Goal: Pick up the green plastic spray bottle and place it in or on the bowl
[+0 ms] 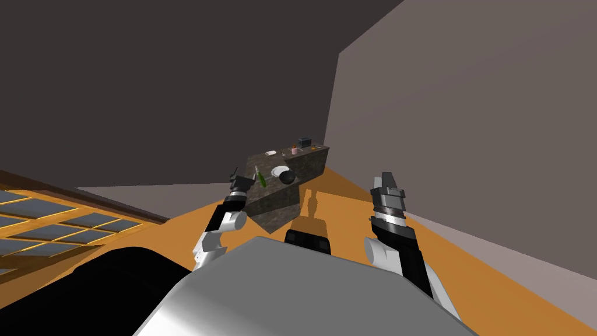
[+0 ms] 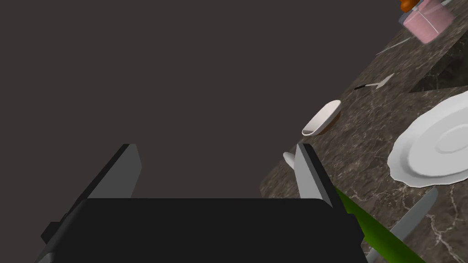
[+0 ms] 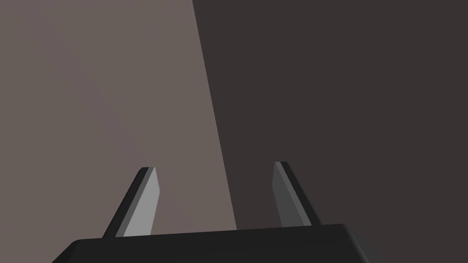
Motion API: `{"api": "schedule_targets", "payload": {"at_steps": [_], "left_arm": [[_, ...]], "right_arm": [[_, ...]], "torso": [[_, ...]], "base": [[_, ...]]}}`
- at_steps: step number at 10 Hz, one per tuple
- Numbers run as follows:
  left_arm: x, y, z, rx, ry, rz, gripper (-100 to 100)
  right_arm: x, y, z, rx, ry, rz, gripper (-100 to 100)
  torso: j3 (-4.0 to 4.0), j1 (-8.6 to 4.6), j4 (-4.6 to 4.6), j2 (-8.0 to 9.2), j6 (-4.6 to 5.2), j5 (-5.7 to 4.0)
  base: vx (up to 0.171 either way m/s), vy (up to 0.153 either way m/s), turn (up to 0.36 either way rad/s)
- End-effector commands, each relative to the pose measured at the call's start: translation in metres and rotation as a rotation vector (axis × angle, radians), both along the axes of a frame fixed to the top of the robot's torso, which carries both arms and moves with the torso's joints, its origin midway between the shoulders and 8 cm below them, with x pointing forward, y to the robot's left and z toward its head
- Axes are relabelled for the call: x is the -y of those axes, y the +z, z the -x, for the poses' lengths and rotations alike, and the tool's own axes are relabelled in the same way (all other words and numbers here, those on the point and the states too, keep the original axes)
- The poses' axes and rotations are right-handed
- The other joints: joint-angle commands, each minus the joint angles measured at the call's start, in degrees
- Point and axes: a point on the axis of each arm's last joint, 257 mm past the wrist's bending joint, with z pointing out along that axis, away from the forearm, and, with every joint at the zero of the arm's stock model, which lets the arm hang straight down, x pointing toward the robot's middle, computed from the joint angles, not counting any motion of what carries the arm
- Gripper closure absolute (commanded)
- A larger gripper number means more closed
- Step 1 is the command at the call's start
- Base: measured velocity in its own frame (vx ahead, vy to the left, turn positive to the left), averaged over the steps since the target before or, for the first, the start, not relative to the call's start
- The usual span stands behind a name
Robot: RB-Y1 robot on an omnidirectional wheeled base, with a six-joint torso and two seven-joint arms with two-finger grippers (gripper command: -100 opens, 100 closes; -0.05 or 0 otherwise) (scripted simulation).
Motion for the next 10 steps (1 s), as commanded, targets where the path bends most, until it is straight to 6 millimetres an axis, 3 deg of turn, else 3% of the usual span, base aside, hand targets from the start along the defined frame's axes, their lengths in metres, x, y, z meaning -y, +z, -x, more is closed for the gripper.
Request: {"api": "schedule_targets", "payload": {"at_steps": [1, 4, 6, 7, 10], "left_arm": [[-0.022, -0.011, 0.009, -0.023, 0.018, 0.073, -100], [-0.036, -0.018, 0.015, -0.028, 0.023, 0.146, -100], [-0.063, -0.033, 0.029, -0.051, 0.052, 0.244, -100], [-0.063, -0.033, 0.029, -0.045, 0.048, 0.258, -100], [-0.087, -0.047, 0.045, -0.059, 0.075, 0.367, -100]], "right_arm": [[0.0, 0.0, 0.0, 0.0, 0.0, 0.0, 0], [0.0, 0.0, 0.0, 0.0, 0.0, 0.0, 0], [0.0, 0.0, 0.0, 0.0, 0.0, 0.0, 0], [0.0, 0.0, 0.0, 0.0, 0.0, 0.0, 0], [0.0, 0.0, 0.0, 0.0, 0.0, 0.0, 0]], "torso": [[0.0, 0.0, 0.0, 0.0, 0.0, 0.0], [0.01, 0.05, 0.0, 0.02, -0.01, 0.01], [0.02, 0.11, 0.01, 0.04, -0.01, 0.02], [-0.04, 0.04, -0.02, -0.07, 0.0, 0.01], [0.01, 0.2, 0.0, 0.04, -0.02, 0.04]], "base": [[0.098, -0.102, -0.114], [0.056, -0.058, -0.041], [0.081, -0.06, -0.091], [0.077, -0.048, -0.02], [0.067, -0.028, -0.045]]}}
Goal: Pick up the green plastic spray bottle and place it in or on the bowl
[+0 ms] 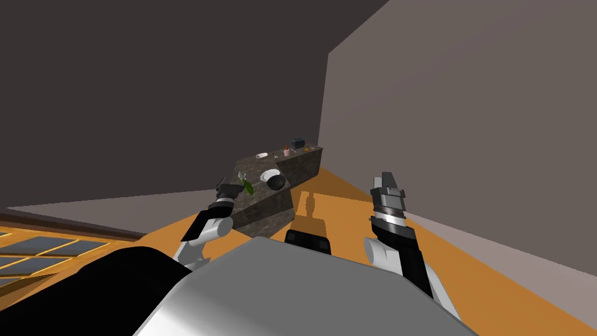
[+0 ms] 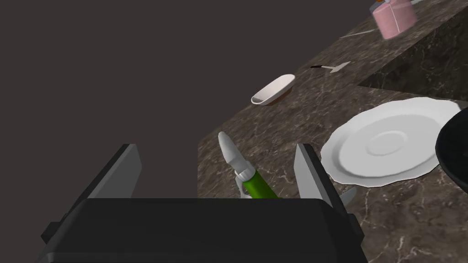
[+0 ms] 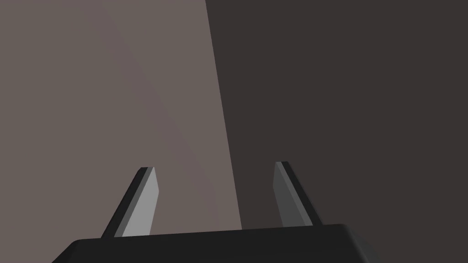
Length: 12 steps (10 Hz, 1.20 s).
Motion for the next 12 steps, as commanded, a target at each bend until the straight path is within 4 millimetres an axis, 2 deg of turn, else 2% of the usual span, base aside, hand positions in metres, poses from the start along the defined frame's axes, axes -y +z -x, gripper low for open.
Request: {"api": "schedule_targets", "payload": {"at_steps": [1, 2, 4, 5, 11, 12], "left_arm": [[-0.017, -0.009, 0.014, -0.015, 0.024, 0.072, -100], [-0.017, -0.009, 0.014, -0.009, 0.022, 0.084, -100], [-0.037, -0.023, 0.033, -0.024, 0.058, 0.175, -100], [-0.037, -0.023, 0.033, -0.019, 0.057, 0.186, -100], [-0.08, -0.067, 0.096, -0.027, 0.18, 0.458, -100], [-0.08, -0.067, 0.096, -0.025, 0.18, 0.462, -100]], "right_arm": [[0.0, 0.0, 0.0, 0.0, 0.0, 0.0, 0], [0.0, 0.0, 0.0, 0.0, 0.0, 0.0, 0], [0.0, 0.0, 0.0, 0.0, 0.0, 0.0, 0], [0.0, 0.0, 0.0, 0.0, 0.0, 0.0, 0], [0.0, 0.0, 0.0, 0.0, 0.0, 0.0, 0], [0.0, 0.0, 0.0, 0.0, 0.0, 0.0, 0]], "torso": [[0.0, 0.0, 0.0, 0.0, 0.0, 0.0], [-0.07, 0.01, -0.03, -0.12, 0.0, 0.0], [-0.04, 0.02, -0.02, -0.05, 0.0, 0.0], [-0.05, 0.05, -0.02, -0.08, 0.0, 0.01], [-0.14, 0.15, -0.06, -0.23, 0.0, 0.04], [-0.15, 0.12, -0.06, -0.25, 0.0, 0.03]], "base": [[0.117, -0.027, -0.074], [0.095, -0.025, -0.024], [0.086, -0.017, -0.059], [0.08, -0.016, -0.019], [0.123, -0.001, -0.047], [0.099, -0.001, -0.008]]}}
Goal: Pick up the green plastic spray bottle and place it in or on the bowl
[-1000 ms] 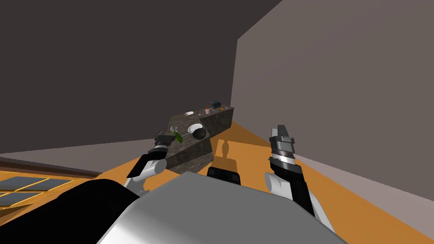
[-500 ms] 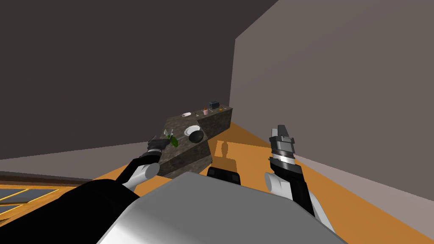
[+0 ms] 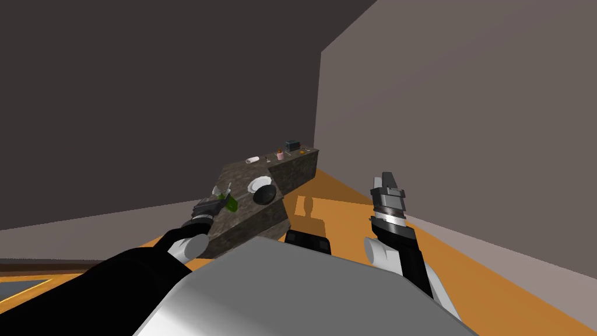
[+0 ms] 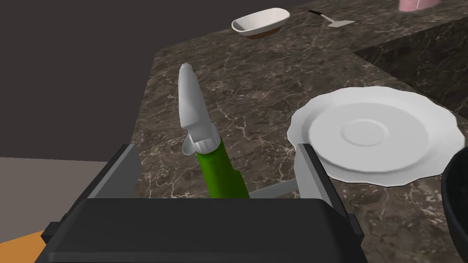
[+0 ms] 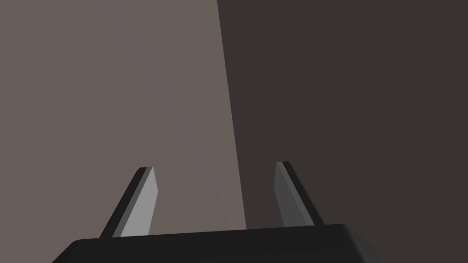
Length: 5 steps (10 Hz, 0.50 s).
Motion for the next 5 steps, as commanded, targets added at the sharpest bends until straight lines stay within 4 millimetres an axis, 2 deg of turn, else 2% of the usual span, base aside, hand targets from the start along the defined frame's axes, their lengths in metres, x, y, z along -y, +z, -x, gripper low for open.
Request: {"api": "schedule_targets", "payload": {"at_steps": [1, 5], "left_arm": [[-0.006, -0.008, 0.012, 0.002, 0.028, 0.054, -100], [-0.015, -0.038, 0.054, 0.023, 0.129, 0.21, -100]], "right_arm": [[0.0, 0.0, 0.0, 0.0, 0.0, 0.0, 0], [0.0, 0.0, 0.0, 0.0, 0.0, 0.0, 0]], "torso": [[0.0, 0.0, 0.0, 0.0, 0.0, 0.0], [0.04, 0.05, 0.02, 0.06, 0.0, 0.01]], "base": [[0.078, -0.003, -0.025], [0.095, 0.008, -0.037]]}}
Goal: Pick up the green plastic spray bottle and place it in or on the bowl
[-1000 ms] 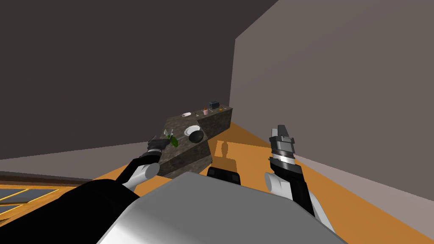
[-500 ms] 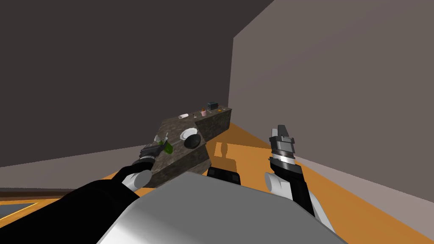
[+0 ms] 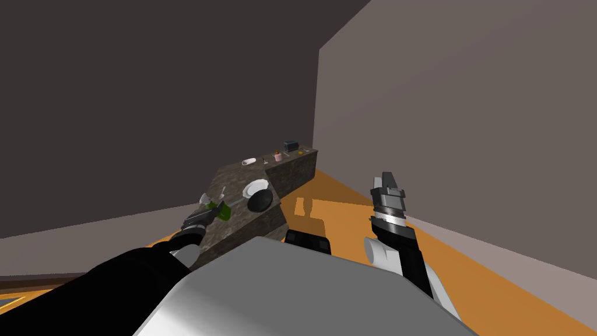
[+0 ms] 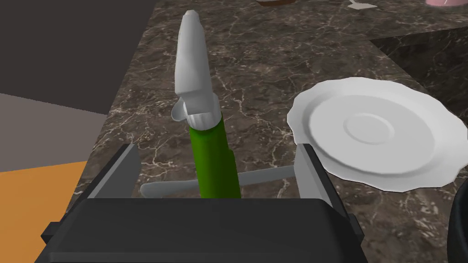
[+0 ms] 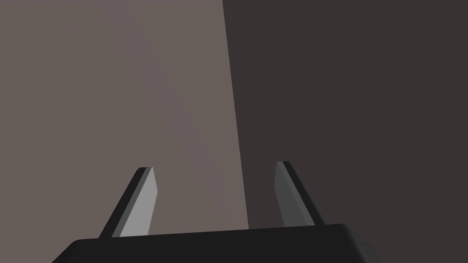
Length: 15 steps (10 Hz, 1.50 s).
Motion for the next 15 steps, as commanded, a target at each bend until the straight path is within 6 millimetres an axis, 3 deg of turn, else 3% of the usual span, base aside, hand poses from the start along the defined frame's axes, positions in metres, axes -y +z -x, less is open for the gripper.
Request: {"api": "schedule_targets", "payload": {"at_steps": [1, 3, 4, 5, 6, 8, 9, 10, 14, 15], "left_arm": [[0.001, -0.013, 0.016, 0.012, 0.043, 0.061, -100], [0.004, -0.026, 0.032, 0.027, 0.088, 0.117, -100], [0.004, -0.023, 0.025, 0.022, 0.073, 0.1, -100], [0.005, -0.024, 0.025, 0.023, 0.076, 0.104, 0], [-0.002, -0.025, 0.035, 0.023, 0.107, 0.103, -100], [-0.011, -0.028, 0.05, 0.023, 0.154, 0.104, -100], [-0.008, -0.027, 0.046, 0.023, 0.139, 0.103, -100], [-0.009, -0.026, 0.047, 0.023, 0.141, 0.103, 100], [-0.009, -0.026, 0.047, 0.024, 0.141, 0.103, 100], [-0.009, -0.026, 0.047, 0.024, 0.141, 0.103, 0]], "right_arm": [[0.0, 0.0, 0.0, 0.0, 0.0, 0.0, 0], [0.0, 0.0, 0.0, 0.0, 0.0, 0.0, 0], [0.0, 0.0, 0.0, 0.0, 0.0, 0.0, 0], [0.0, 0.0, 0.0, 0.0, 0.0, 0.0, 0], [0.0, 0.0, 0.0, 0.0, 0.0, 0.0, 0], [0.0, 0.0, 0.0, 0.0, 0.0, 0.0, 0], [0.0, 0.0, 0.0, 0.0, 0.0, 0.0, 0], [0.0, 0.0, 0.0, 0.0, 0.0, 0.0, 0], [0.0, 0.0, 0.0, 0.0, 0.0, 0.0, 0], [0.0, 0.0, 0.0, 0.0, 0.0, 0.0, 0]], "torso": [[0.0, 0.0, 0.0, 0.0, 0.0, 0.0], [0.14, -0.1, 0.05, 0.25, -0.01, -0.02], [0.18, -0.09, 0.07, 0.31, -0.01, -0.02], [0.19, -0.06, 0.07, 0.33, 0.01, -0.02], [0.19, -0.05, 0.07, 0.34, 0.0, -0.02], [0.26, 0.14, 0.1, 0.46, 0.03, 0.02], [0.29, 0.18, 0.11, 0.5, 0.03, 0.03], [0.26, 0.08, 0.1, 0.44, -0.01, 0.02], [0.19, 0.0, 0.07, 0.34, 0.01, 0.01], [0.19, -0.01, 0.07, 0.33, 0.0, 0.0]], "base": [[0.053, -0.003, -0.001], [0.005, -0.008, 0.021], [0.0, 0.0, 0.0], [0.0, 0.0, 0.0], [-0.004, 0.019, -0.23], [-0.043, 0.055, -0.227], [-0.022, 0.023, -0.057], [0.0, 0.0, 0.0], [0.0, 0.0, 0.0], [0.0, 0.0, 0.0]]}}
